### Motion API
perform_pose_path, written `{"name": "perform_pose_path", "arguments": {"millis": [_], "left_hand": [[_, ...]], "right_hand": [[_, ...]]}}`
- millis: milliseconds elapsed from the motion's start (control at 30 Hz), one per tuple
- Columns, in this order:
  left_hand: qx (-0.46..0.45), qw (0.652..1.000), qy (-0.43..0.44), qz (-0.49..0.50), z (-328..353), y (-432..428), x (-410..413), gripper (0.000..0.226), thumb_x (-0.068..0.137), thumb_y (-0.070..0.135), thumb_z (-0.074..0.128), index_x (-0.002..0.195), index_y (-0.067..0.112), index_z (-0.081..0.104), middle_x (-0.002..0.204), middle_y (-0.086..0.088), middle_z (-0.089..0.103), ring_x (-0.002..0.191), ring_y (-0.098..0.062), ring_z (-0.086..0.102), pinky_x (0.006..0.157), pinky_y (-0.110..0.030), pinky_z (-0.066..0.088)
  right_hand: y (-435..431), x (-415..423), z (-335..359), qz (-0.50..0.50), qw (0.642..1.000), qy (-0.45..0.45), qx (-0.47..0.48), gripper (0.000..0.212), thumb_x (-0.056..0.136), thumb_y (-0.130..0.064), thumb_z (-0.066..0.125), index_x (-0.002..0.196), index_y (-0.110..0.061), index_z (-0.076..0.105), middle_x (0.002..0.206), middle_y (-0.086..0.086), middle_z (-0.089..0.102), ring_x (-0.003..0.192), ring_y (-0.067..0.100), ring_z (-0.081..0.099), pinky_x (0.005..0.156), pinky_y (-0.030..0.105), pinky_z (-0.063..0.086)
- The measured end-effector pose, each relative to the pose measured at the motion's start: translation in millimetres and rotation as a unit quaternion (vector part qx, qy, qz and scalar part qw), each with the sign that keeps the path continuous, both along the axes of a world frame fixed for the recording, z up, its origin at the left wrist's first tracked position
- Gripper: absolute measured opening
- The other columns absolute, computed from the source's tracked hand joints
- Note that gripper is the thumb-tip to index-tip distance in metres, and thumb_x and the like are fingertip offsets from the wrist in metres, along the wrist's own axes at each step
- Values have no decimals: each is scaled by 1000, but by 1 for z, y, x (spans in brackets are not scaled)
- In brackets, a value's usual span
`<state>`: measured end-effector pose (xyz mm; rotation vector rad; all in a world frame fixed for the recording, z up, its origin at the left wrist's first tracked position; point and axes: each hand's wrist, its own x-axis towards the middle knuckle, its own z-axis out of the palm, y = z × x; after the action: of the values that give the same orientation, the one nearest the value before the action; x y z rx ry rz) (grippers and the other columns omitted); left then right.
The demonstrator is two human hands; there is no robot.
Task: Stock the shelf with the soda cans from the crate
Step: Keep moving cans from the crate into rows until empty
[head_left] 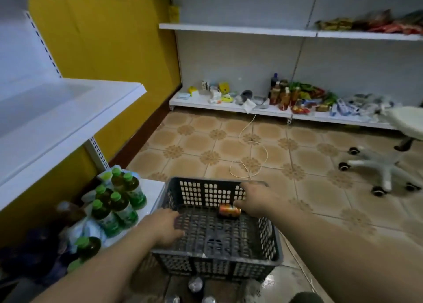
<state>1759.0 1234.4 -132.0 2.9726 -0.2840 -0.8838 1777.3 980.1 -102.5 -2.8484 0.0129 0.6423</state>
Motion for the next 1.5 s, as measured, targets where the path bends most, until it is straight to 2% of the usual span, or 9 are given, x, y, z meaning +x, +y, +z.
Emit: {"name": "perform_pose_path", "arguments": {"millis": [133,300,467,767,900,1033,1200,1333,1500], "left_hand": [[-2,1000,5,25,-49,16,45,57,89,55,51,135,22,45,134,-6,47,123,-25,44,99,-41,43],[-5,999,-1,48,-118,32,100,60,91,52,51,141,22,39,145,-6,39,133,-25,35,105,-37,37],[-2,998,-16,54,-183,44,152,73,91,53,51,151,22,23,160,-6,13,146,-25,13,114,-38,26],[17,992,-88,86,-281,58,188,96,87,60,51,153,20,-6,158,-4,-24,147,-27,-14,119,-42,11],[-7,982,-158,107,-291,57,181,90,88,56,52,153,21,1,160,0,-19,147,-21,-12,116,-42,17],[-23,978,-163,124,-293,57,181,87,88,55,52,153,23,6,159,7,-20,147,-16,-11,112,-44,25],[-13,982,-153,114,-293,57,183,71,88,55,52,148,27,28,157,10,-24,146,-16,-12,108,-45,31],[-23,980,-164,107,-296,61,182,59,87,53,53,140,27,43,158,9,-20,146,-19,-8,109,-45,31],[9,988,-140,57,-289,60,179,58,87,51,55,137,24,47,160,-3,-18,146,-31,-8,111,-47,26]], "right_hand": [[1,50,-64,-6,999,37,13,65,95,-51,51,146,-15,34,146,11,41,130,30,43,107,43,39],[7,105,-146,-11,999,42,22,61,95,-49,50,144,-16,36,141,10,45,126,29,45,105,41,40],[9,148,-224,-27,997,69,18,60,92,-49,55,141,-17,39,135,9,47,121,28,47,102,40,41],[-7,180,-352,-112,988,102,18,64,87,-43,64,141,-20,39,137,10,47,122,28,47,105,41,40],[-12,188,-396,-135,985,106,14,79,81,-38,72,146,-21,31,146,10,37,132,29,38,110,47,36],[-12,192,-434,-120,987,99,-32,100,78,-42,75,153,-20,13,157,11,16,144,33,17,114,52,24],[-6,193,-451,-102,987,40,-121,85,75,-38,77,142,-14,30,141,17,37,132,35,35,108,48,35],[-7,186,-439,-175,981,82,-20,75,71,-36,81,128,-17,36,125,13,55,113,31,55,96,46,47],[17,161,-379,-219,969,50,99,76,71,-34,82,132,-23,38,133,6,45,117,28,53,98,46,49]]}}
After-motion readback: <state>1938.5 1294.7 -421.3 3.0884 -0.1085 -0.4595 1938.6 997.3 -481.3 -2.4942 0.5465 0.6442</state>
